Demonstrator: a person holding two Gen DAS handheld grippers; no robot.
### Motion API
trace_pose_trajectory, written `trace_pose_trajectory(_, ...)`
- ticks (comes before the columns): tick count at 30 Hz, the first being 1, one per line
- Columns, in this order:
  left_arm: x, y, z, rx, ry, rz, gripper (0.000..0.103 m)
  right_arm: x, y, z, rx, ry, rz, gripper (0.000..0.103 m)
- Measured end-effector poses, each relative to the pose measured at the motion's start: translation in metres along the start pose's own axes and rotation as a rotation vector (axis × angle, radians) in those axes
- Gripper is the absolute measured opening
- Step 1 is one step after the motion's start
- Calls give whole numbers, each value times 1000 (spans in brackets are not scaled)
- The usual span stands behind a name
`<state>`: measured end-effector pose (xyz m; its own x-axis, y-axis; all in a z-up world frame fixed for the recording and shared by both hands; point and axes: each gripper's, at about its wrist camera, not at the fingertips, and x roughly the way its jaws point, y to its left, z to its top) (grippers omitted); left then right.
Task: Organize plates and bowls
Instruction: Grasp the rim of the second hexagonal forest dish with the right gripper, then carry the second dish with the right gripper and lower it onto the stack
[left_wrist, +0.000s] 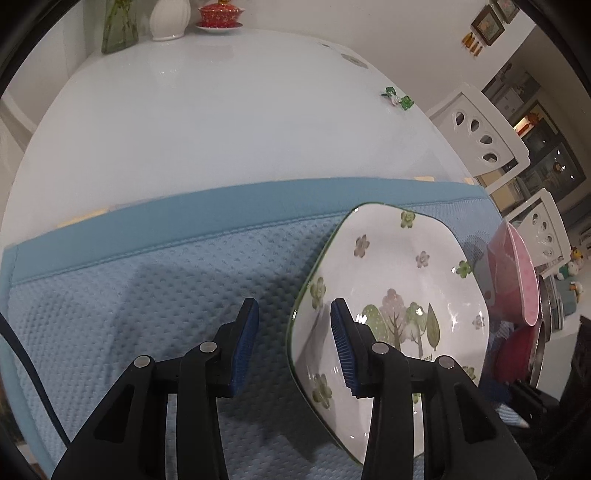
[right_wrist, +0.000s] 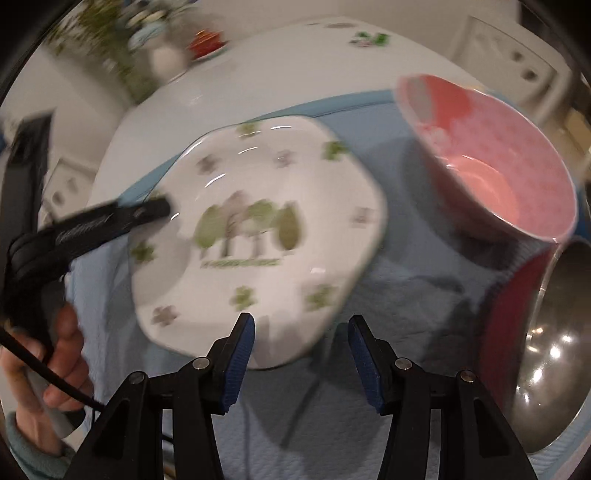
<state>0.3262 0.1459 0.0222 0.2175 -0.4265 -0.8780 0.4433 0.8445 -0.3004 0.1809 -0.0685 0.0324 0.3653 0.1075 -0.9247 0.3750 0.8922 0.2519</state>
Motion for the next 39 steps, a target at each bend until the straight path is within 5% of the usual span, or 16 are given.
trace_pose_trajectory(12, 15, -17, 10, 100, -39, 39, 36, 21, 12, 26, -95, -171, -18, 55)
trace_pose_trajectory(15, 14, -28, 6, 193, -66, 110, 37, 22, 24, 26, -182, -195, 7, 53)
trace_pose_trajectory(27, -28, 46, -35, -12, -80, 66, 34, 32, 81, -11, -395, -114, 169, 47)
trace_pose_trajectory(39, -22, 30, -39, 32, -103, 112, 44, 39, 81, 16, -410, -119, 193, 47)
